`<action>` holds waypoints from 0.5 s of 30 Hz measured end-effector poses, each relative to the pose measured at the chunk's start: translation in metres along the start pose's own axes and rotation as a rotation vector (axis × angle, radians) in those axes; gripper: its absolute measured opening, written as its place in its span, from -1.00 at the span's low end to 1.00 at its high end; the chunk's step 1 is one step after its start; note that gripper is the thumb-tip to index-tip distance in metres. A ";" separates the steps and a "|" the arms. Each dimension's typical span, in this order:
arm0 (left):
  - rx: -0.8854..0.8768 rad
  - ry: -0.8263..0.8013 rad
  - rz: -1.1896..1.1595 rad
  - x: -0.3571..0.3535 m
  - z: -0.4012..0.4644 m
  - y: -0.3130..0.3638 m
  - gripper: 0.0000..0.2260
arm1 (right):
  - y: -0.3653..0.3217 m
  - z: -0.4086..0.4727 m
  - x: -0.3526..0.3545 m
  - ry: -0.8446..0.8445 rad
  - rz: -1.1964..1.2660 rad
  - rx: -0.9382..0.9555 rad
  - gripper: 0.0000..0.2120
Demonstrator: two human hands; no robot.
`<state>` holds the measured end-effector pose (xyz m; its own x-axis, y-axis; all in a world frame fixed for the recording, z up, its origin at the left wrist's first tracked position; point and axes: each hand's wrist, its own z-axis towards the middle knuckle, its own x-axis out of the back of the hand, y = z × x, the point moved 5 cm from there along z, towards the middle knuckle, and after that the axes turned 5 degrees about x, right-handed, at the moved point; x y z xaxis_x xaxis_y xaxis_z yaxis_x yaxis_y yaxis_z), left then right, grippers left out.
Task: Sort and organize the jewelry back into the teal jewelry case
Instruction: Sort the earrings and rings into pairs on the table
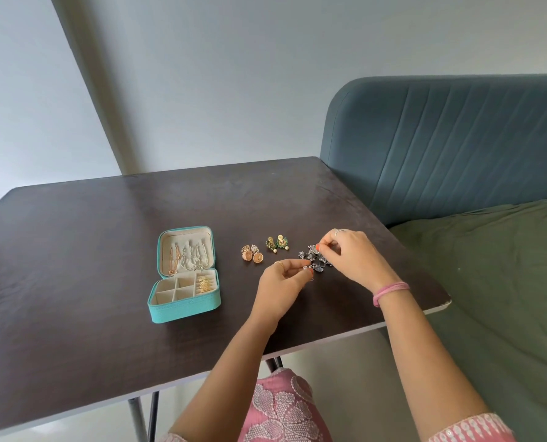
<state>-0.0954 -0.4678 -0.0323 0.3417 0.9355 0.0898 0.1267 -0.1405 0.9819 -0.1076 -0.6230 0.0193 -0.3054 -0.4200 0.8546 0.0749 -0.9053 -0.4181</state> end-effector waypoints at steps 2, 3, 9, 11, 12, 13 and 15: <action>0.025 0.001 -0.012 -0.003 0.003 0.001 -0.88 | -0.003 -0.004 0.001 0.055 0.068 0.059 -0.90; 0.038 0.005 -0.017 -0.004 0.004 0.002 -0.88 | -0.004 -0.006 0.000 0.071 0.086 0.085 -0.92; 0.113 0.037 0.012 -0.003 0.011 0.003 -0.86 | -0.002 -0.016 -0.009 0.129 0.150 0.136 -0.95; 0.135 0.042 0.035 -0.002 0.013 0.003 -0.84 | 0.001 -0.017 -0.012 0.137 0.164 0.136 -0.96; 0.144 0.045 0.043 -0.002 0.014 0.002 -0.82 | 0.003 -0.018 -0.013 0.140 0.170 0.136 -0.96; 0.151 0.049 0.051 -0.002 0.015 0.002 -0.81 | 0.005 -0.018 -0.014 0.144 0.174 0.138 -0.96; 0.156 0.057 0.068 -0.002 0.016 0.000 -0.81 | 0.007 -0.018 -0.013 0.138 0.176 0.144 -0.95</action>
<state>-0.0811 -0.4745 -0.0350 0.3018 0.9384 0.1685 0.2492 -0.2482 0.9361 -0.1198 -0.6226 0.0000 -0.4014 -0.5681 0.7184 0.2697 -0.8229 -0.5001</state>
